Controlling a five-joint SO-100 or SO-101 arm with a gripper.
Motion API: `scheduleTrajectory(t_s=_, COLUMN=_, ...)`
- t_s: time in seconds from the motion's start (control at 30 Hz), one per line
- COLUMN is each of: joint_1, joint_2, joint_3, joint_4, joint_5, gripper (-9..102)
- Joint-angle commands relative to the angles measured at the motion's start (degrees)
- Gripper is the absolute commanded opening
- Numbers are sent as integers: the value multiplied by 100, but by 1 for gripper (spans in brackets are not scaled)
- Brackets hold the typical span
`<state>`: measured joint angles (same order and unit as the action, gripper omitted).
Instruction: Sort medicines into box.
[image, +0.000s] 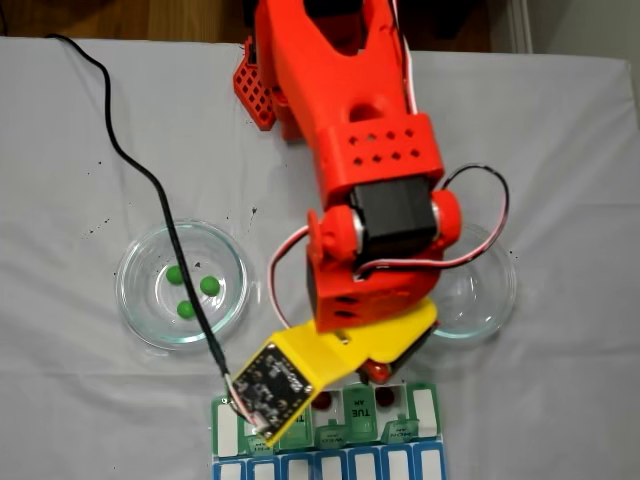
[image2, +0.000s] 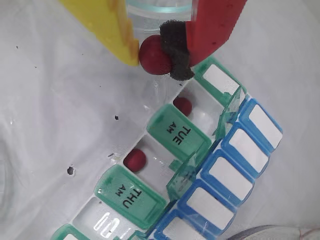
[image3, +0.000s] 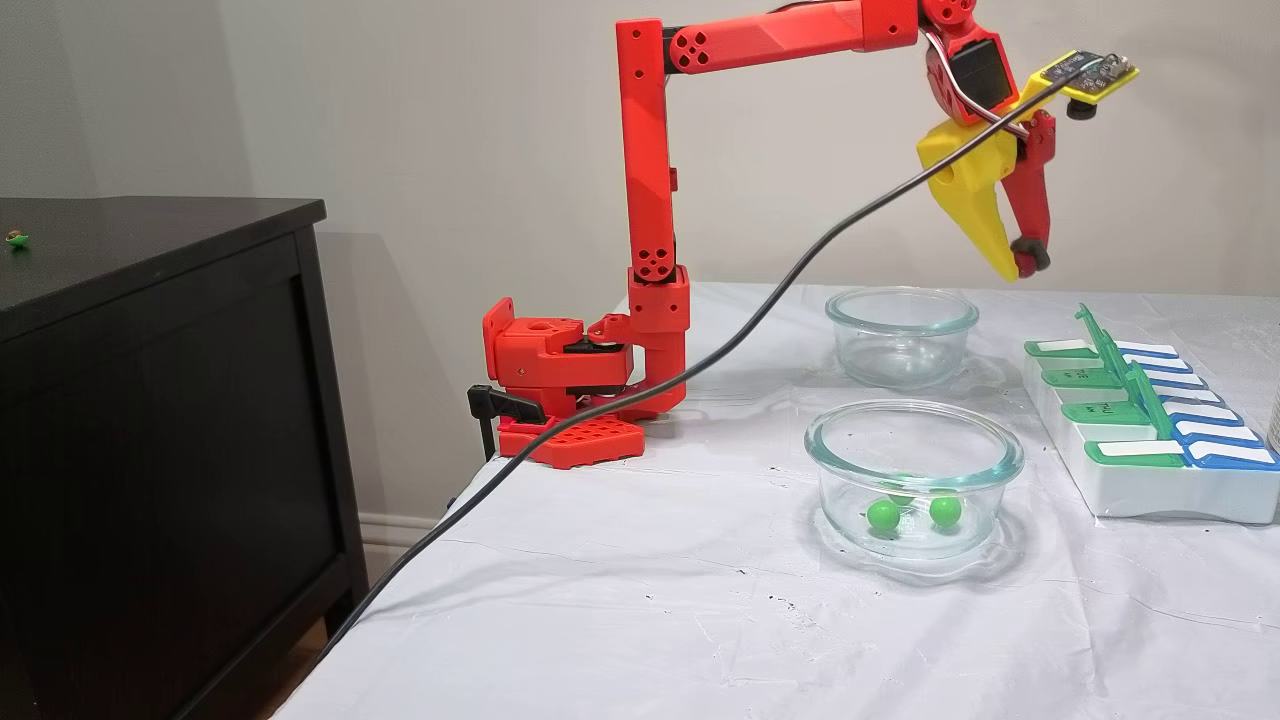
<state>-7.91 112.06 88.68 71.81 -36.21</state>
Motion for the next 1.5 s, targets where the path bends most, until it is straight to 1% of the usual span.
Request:
scheduleTrajectory(t_s=0.0, joint_1=431, joint_2=896, joint_3=492, joint_4=-378, joint_5=-114, gripper=0)
scheduleTrajectory(t_s=0.1, joint_1=562, joint_2=1406, joint_3=1178, joint_4=-756, joint_5=-220, gripper=0)
scheduleTrajectory(t_s=0.17, joint_1=624, joint_2=1441, joint_3=1354, joint_4=-949, joint_5=-176, gripper=0)
scheduleTrajectory(t_s=0.3, joint_1=782, joint_2=1222, joint_3=1371, joint_4=-1037, joint_5=-158, gripper=0)
scheduleTrajectory(t_s=0.53, joint_1=958, joint_2=958, joint_3=1397, joint_4=-1529, joint_5=79, gripper=0)
scheduleTrajectory(t_s=0.73, joint_1=1090, joint_2=255, joint_3=1187, joint_4=-1635, joint_5=-141, gripper=0)
scheduleTrajectory(t_s=1.0, joint_1=1301, joint_2=62, joint_3=1143, joint_4=-1784, joint_5=-237, gripper=0)
scheduleTrajectory(t_s=1.07, joint_1=1371, joint_2=-97, joint_3=976, joint_4=-1837, joint_5=-272, gripper=0)
scheduleTrajectory(t_s=1.17, joint_1=1494, joint_2=-598, joint_3=475, joint_4=-1652, joint_5=-448, gripper=0)
scheduleTrajectory(t_s=1.47, joint_1=1477, joint_2=-1371, joint_3=-457, joint_4=-1626, joint_5=-237, gripper=0)
